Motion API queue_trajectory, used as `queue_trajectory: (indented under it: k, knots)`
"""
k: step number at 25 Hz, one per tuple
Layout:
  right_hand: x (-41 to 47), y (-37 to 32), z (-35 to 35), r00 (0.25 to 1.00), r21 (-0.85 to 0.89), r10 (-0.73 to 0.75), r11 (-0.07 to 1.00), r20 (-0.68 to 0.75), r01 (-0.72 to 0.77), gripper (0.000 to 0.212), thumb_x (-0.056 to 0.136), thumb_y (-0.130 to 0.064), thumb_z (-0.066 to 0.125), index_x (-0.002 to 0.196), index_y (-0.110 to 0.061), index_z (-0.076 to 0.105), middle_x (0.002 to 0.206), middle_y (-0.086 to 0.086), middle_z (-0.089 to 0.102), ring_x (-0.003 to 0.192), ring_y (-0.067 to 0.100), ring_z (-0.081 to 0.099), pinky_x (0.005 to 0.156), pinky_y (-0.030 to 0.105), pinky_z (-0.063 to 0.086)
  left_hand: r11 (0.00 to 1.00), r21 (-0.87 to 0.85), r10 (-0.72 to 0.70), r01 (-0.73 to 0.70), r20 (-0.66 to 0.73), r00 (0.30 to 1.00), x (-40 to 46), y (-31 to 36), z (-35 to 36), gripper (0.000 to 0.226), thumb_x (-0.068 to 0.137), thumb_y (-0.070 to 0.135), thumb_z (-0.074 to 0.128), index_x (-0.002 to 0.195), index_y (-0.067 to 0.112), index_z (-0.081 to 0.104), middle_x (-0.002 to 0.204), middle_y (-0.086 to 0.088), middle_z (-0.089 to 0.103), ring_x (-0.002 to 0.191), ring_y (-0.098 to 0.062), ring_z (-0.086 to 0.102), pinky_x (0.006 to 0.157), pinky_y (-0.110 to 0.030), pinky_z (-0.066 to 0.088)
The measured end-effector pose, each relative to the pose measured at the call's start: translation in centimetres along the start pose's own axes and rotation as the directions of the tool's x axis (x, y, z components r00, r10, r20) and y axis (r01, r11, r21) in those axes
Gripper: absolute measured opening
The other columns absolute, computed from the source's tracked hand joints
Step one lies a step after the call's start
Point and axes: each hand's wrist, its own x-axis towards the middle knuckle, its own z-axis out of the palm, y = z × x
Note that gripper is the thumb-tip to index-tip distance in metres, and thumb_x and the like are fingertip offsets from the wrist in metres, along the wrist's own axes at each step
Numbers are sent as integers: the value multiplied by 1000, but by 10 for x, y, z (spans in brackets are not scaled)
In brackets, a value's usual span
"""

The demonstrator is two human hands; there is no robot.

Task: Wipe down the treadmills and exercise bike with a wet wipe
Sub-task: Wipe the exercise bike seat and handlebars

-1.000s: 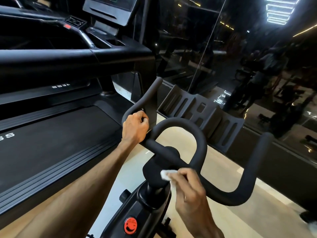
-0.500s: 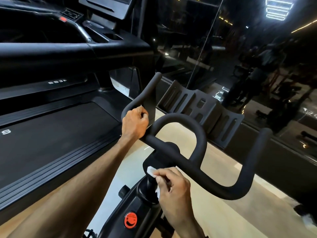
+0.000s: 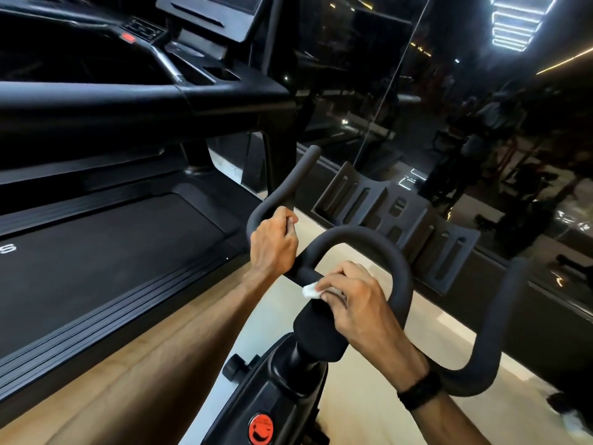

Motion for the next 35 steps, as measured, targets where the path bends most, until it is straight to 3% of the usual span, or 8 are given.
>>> queue_trajectory:
  k: [4, 7, 10, 13, 17, 21, 31, 35]
  knots:
    - [26, 0, 8, 999, -36, -49, 998, 18, 50, 20, 80, 6, 71, 88, -13, 70, 87, -3, 55, 85, 13, 51, 77, 9, 35, 931, -363, -66, 36, -69, 995, 8, -8, -6, 19, 106, 23, 39, 106, 20, 58, 78, -1, 67, 67, -15, 64, 67, -39, 52]
    - [44, -6, 20, 986, -59, -118, 990, 119, 125, 18, 83, 4, 72, 89, -13, 69, 92, -3, 55, 88, 9, 48, 78, 7, 36, 614, -769, -255, 179, 22, 967, 19, -16, -22, 22, 109, 21, 36, 110, 10, 55, 72, -9, 65, 54, -20, 61, 52, -32, 51]
    - [70, -10, 38, 959, -61, -208, 973, 195, 223, 17, 85, 2, 72, 89, -14, 68, 94, -4, 53, 91, 11, 49, 76, 18, 44, 456, -868, -345, 198, 32, 938, 24, -24, -37, 29, 109, 23, 32, 109, 5, 55, 69, -13, 63, 50, -24, 58, 43, -30, 48]
    - [104, -16, 66, 922, -82, -320, 935, 216, 344, 17, 84, 5, 68, 86, -11, 63, 92, 3, 52, 89, 21, 52, 73, 35, 49, 528, -839, -464, 132, -155, 872, 37, -39, -45, 29, 108, 21, 34, 99, 8, 58, 67, -10, 60, 45, -13, 47, 40, -22, 37]
    - [156, -22, 95, 898, -38, -368, 921, 241, 388, 8, 91, -3, 61, 93, -10, 64, 96, 8, 53, 92, 23, 53, 77, 36, 48, 683, -716, -476, 147, -283, 833, 53, -58, -55, 26, 107, 24, 37, 95, 18, 59, 70, -3, 64, 50, -10, 47, 45, -23, 35]
    - [211, -8, 108, 930, -59, -295, 947, 219, 315, 9, 94, -7, 60, 99, -10, 66, 100, 9, 54, 99, 24, 55, 82, 34, 49, 797, -581, -420, 167, -333, 844, 59, -68, -49, 24, 97, 41, 41, 96, 26, 59, 72, 1, 67, 62, -15, 57, 63, -47, 51]
    - [288, 66, 64, 988, -345, -141, 932, -67, 110, 3, 92, -5, 64, 94, -7, 63, 100, 13, 55, 99, 32, 55, 73, 38, 48, 991, -84, -109, 102, -86, 990, 78, -31, -1, 41, 102, 51, 29, 124, 21, 45, 120, 0, 58, 110, -21, 53, 97, -45, 42]
    - [311, 87, 32, 963, -369, -94, 929, -253, -6, 8, 91, -2, 63, 99, -1, 64, 105, 20, 56, 100, 38, 55, 74, 37, 45, 991, 50, -128, 127, 4, 992, 80, -36, 0, 43, 105, 50, 27, 129, 19, 44, 129, -4, 57, 120, -25, 52, 103, -47, 38]
